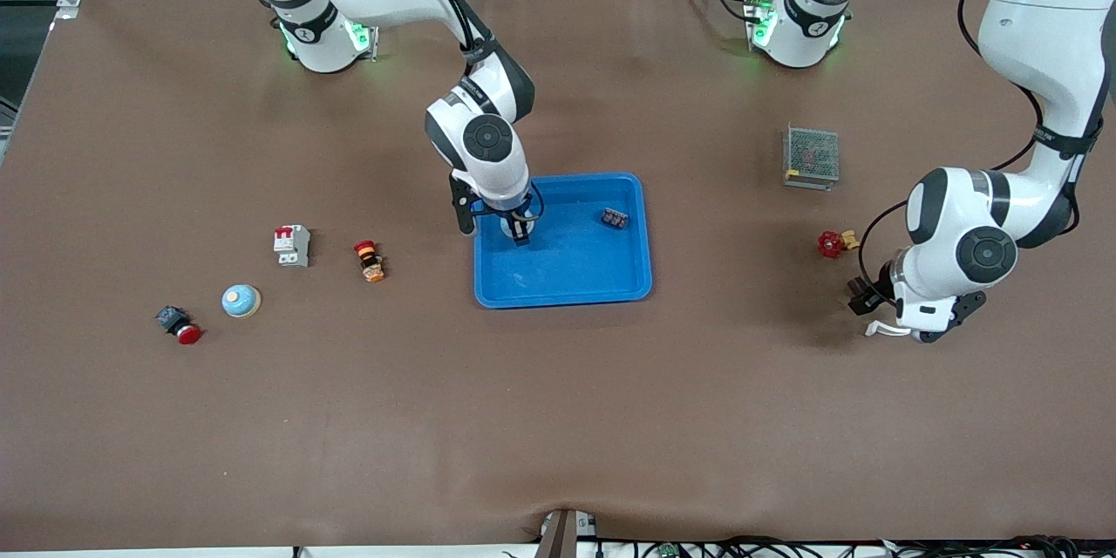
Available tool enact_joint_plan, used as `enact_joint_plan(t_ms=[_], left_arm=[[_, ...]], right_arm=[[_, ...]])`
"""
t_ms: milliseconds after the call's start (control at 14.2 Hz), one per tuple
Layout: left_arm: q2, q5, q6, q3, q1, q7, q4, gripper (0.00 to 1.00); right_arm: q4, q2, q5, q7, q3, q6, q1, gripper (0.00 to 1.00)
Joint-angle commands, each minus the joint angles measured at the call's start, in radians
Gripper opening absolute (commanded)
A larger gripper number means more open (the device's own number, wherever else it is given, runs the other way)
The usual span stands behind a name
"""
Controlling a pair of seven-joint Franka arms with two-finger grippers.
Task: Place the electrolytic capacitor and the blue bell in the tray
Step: 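Grasp a second black capacitor with the left gripper while the right gripper reaches the bell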
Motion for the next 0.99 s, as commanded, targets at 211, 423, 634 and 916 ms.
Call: enact_joint_plan(t_ms=[211, 423, 634, 916], left_arm=[[0.015, 0.022, 0.022, -0.011, 0.012, 0.006, -0.004, 0.5], [0.015, 0.021, 0.022, -0.011, 0.01, 0.003, -0.002, 0.15], [0.008, 0.015, 0.011, -0.014, 0.0, -0.014, 0.005, 0.0], [-0.015, 0.001, -0.024, -0.036, -0.005, -0.03, 0.01, 0.0]], right_arm=[[0.14, 0.007, -0.043, -0.057, -0.006, -0.221, -0.015, 1.0], [0.219, 0.005, -0.04, -0.139, -0.004, -0.37, -0.041, 1.0], [0.225, -0.002, -0.041, -0.356, -0.006, -0.41, -0.055, 1.0], [0.216, -0.045, -0.13, -0.712, -0.044, -0.537, -0.084, 1.0]])
